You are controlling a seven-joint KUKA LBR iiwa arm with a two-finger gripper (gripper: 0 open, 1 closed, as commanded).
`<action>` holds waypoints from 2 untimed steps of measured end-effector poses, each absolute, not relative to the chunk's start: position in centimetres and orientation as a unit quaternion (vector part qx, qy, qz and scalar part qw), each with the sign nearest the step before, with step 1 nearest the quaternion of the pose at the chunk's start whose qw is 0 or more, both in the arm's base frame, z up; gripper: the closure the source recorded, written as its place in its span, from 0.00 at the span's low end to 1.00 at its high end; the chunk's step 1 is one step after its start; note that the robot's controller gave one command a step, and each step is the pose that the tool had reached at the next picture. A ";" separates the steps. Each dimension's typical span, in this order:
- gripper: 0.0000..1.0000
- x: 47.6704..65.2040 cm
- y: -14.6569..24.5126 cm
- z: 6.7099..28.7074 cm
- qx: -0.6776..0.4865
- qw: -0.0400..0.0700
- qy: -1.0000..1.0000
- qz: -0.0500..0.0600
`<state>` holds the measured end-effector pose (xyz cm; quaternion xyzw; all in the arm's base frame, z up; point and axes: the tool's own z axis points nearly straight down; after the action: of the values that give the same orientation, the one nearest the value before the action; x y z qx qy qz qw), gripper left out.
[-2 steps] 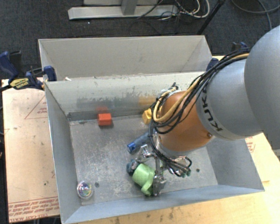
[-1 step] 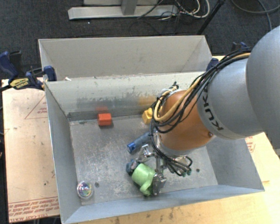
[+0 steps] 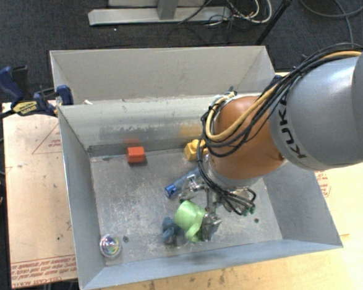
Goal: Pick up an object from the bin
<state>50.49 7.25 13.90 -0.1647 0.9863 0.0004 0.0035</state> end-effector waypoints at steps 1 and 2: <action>0.00 50.4 7.2 13.6 -0.165 0.001 0.986 0.000; 0.00 51.3 9.0 7.4 -0.337 0.002 0.942 0.000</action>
Offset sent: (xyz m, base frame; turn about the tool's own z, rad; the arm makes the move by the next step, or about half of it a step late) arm 0.0000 0.0000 0.0000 0.0000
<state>51.32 9.00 7.38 -0.3369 0.9416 0.0001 0.0024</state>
